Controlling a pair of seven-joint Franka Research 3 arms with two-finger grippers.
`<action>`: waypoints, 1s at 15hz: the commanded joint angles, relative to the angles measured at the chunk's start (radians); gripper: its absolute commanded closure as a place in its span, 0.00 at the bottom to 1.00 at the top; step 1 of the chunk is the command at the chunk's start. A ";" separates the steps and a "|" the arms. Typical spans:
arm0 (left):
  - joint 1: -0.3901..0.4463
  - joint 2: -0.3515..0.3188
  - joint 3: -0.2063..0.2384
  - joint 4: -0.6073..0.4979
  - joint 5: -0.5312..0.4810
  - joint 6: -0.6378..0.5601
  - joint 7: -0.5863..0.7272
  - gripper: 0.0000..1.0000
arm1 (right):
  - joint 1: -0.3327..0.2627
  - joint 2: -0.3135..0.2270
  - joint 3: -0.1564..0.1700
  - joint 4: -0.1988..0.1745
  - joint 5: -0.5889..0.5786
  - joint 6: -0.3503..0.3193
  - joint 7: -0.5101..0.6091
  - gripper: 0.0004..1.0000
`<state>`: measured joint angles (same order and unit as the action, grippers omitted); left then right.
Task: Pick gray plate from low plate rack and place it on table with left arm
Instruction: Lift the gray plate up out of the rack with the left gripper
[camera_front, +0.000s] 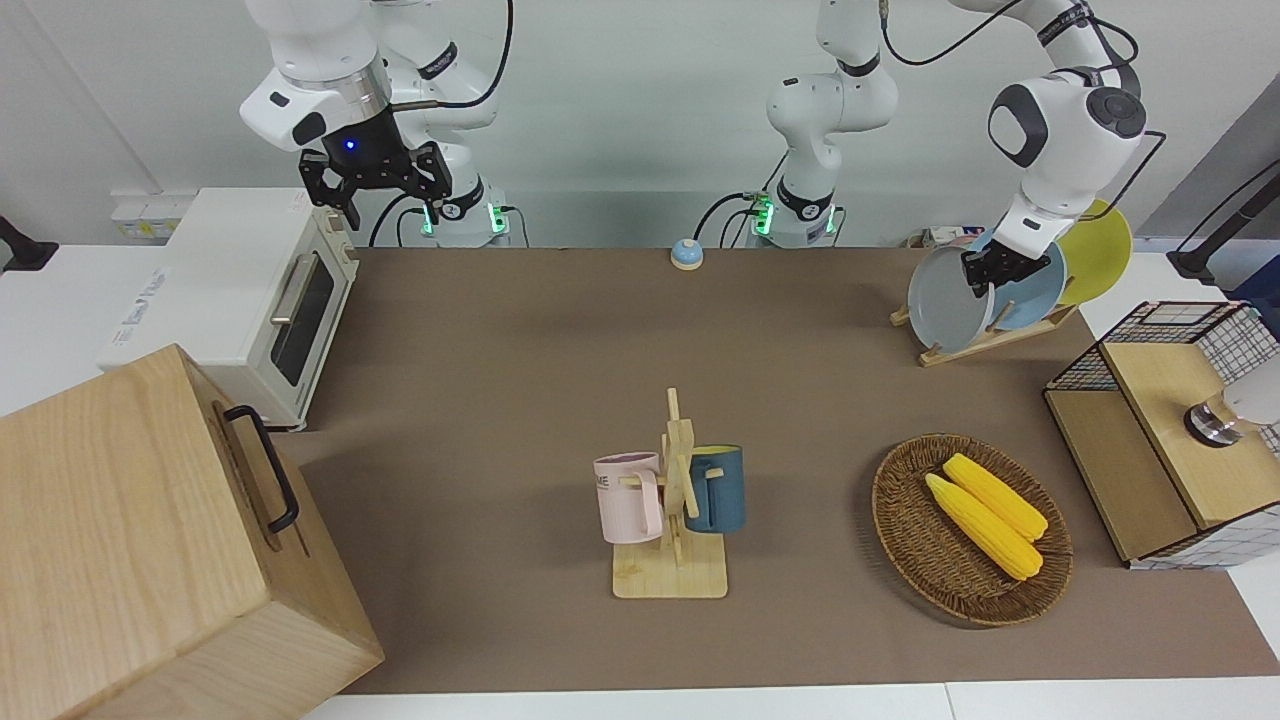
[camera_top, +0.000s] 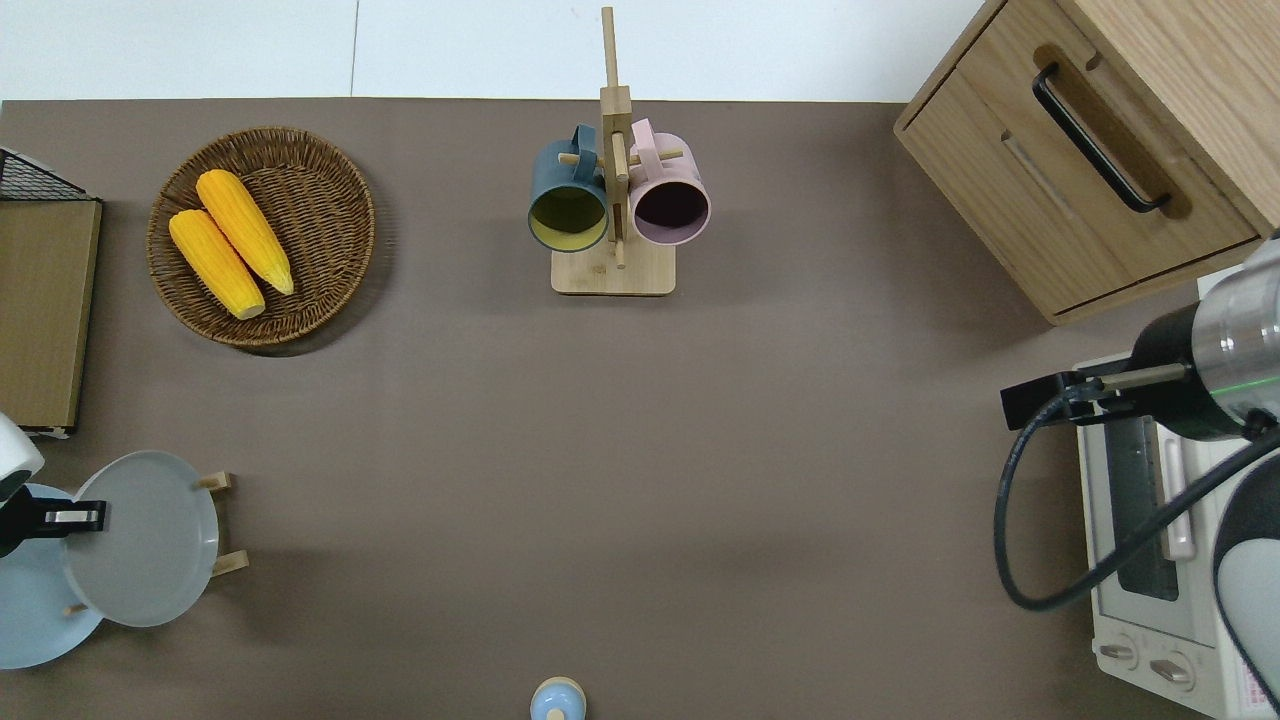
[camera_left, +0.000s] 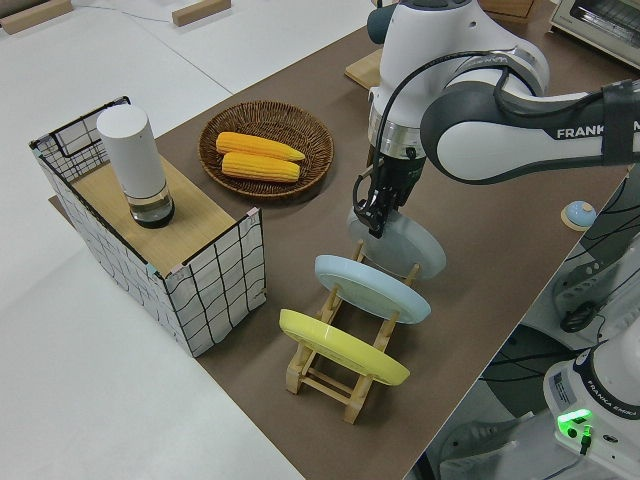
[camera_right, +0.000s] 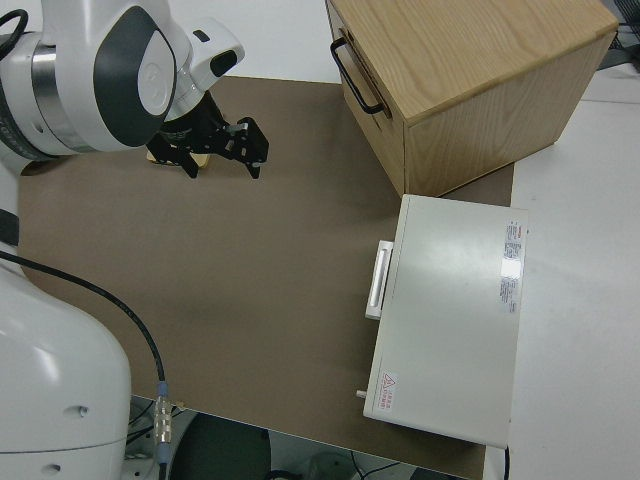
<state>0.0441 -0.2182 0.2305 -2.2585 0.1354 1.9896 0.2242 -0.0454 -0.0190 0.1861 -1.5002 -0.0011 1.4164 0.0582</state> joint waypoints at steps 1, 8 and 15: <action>-0.003 -0.032 0.003 -0.007 0.016 -0.017 0.014 1.00 | -0.010 -0.002 0.006 0.006 0.010 -0.014 0.000 0.01; -0.004 -0.032 -0.007 0.079 0.015 -0.103 0.003 1.00 | -0.010 -0.002 0.006 0.006 0.010 -0.014 0.000 0.01; -0.010 -0.032 -0.014 0.155 0.015 -0.198 -0.006 1.00 | -0.010 -0.002 0.006 0.006 0.010 -0.014 0.000 0.01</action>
<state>0.0432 -0.2449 0.2179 -2.1425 0.1355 1.8480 0.2243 -0.0454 -0.0190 0.1861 -1.5002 -0.0011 1.4164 0.0582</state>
